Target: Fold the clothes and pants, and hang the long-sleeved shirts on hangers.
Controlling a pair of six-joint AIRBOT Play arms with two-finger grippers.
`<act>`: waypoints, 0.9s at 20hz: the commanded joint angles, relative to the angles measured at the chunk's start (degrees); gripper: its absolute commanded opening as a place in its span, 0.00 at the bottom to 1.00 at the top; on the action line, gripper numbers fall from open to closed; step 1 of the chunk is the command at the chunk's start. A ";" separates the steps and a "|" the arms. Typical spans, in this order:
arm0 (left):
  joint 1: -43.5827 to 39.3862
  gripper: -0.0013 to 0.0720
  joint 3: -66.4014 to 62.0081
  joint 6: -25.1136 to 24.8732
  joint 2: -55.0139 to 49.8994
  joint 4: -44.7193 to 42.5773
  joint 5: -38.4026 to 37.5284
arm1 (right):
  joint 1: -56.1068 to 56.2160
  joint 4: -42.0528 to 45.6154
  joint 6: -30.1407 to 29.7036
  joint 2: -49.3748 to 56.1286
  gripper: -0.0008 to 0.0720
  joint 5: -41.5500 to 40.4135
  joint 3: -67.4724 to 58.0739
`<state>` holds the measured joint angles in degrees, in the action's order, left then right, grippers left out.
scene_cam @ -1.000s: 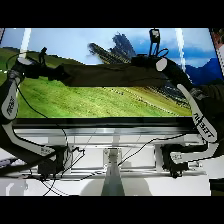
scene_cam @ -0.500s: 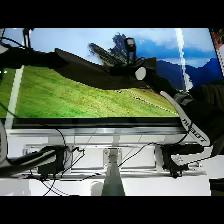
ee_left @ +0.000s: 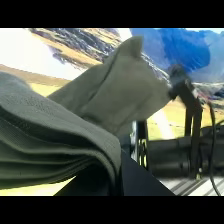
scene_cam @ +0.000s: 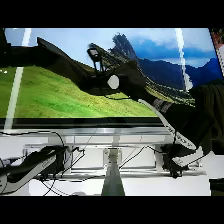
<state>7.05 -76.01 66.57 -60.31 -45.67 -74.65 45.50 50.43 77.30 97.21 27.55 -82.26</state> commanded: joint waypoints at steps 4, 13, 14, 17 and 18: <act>-2.99 0.04 -0.04 0.13 -3.13 1.20 2.49 | -7.39 12.00 0.09 -2.12 0.03 9.53 -2.03; -30.23 0.04 -0.07 0.11 -25.07 15.67 29.75 | -31.95 13.97 0.22 -10.71 0.03 13.49 -2.01; -32.83 0.04 -0.07 0.11 -27.43 17.70 33.83 | -33.59 14.03 0.22 -10.84 0.03 14.36 -2.01; -36.98 0.29 -0.07 0.11 -31.47 20.87 43.41 | -37.38 14.47 0.22 -10.84 0.03 16.81 -2.01; -37.33 0.73 -0.07 0.11 -31.89 20.87 44.17 | -38.29 14.91 0.20 -10.84 0.03 17.03 -2.01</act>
<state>-26.20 -76.01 66.70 -88.44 -28.08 -39.88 11.03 64.60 77.54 86.83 42.46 -84.25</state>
